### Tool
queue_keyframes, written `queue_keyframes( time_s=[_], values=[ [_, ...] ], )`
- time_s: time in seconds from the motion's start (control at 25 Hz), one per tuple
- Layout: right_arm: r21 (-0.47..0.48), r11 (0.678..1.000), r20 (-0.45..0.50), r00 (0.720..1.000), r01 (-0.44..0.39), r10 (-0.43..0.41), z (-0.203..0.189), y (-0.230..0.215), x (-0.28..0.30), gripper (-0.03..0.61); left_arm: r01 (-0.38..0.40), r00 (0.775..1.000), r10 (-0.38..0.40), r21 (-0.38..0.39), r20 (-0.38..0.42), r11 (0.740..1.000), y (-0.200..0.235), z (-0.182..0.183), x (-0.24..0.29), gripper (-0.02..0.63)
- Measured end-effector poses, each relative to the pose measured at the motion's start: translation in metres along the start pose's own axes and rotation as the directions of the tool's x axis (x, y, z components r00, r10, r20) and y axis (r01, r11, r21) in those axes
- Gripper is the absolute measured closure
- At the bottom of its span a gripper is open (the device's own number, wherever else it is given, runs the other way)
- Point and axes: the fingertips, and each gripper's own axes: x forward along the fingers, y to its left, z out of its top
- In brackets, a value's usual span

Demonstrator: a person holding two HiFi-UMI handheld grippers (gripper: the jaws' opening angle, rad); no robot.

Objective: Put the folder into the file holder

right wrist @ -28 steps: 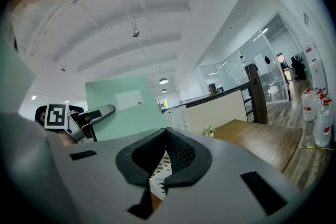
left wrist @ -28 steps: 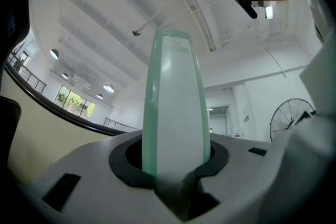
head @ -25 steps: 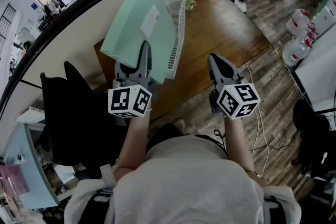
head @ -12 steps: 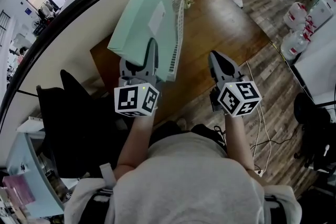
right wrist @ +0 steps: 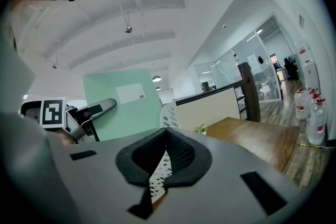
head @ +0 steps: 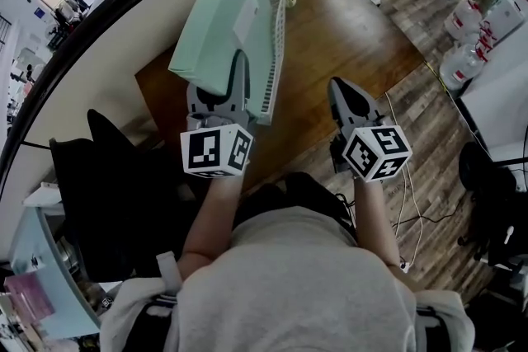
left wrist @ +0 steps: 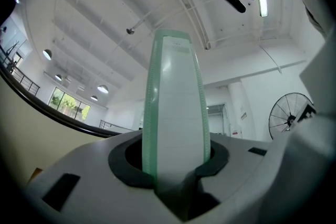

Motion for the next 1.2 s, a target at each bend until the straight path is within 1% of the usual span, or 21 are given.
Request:
queue_keyframes(
  time_s=[0.12,0.32,0.44,0.6,0.84,1.2],
  values=[
    [-0.003,1.000,-0.008,1.000,-0.021,0.021,0.002,-0.003,0.006,0.568,-0.013,1.000,0.013,-0.013,0.008,1.000,-0.001,-0.001,0.005,0.440],
    [-0.006,0.998,-0.030,0.998,-0.060,0.060,0.004,-0.006,0.016,0.568,-0.033,0.999,0.033,0.034,0.011,0.999,-0.004,-0.001,0.008,0.440],
    [-0.007,0.996,-0.036,0.996,-0.083,0.083,0.009,-0.007,0.023,0.568,-0.048,0.999,0.048,0.042,0.011,0.998,-0.004,-0.001,0.011,0.440],
    [-0.007,0.994,-0.045,0.993,-0.111,0.110,0.011,-0.008,0.031,0.568,-0.078,0.997,0.077,0.029,0.013,0.997,0.002,-0.003,0.015,0.440],
    [0.000,0.992,-0.054,0.991,-0.126,0.125,0.008,-0.007,0.037,0.568,-0.079,0.997,0.079,0.021,-0.002,0.997,0.005,-0.011,0.017,0.440],
    [0.007,0.992,-0.080,0.989,-0.122,0.122,-0.001,-0.013,0.040,0.568,-0.085,0.996,0.084,-0.014,-0.039,0.996,0.008,-0.030,0.019,0.439]
  ],
)
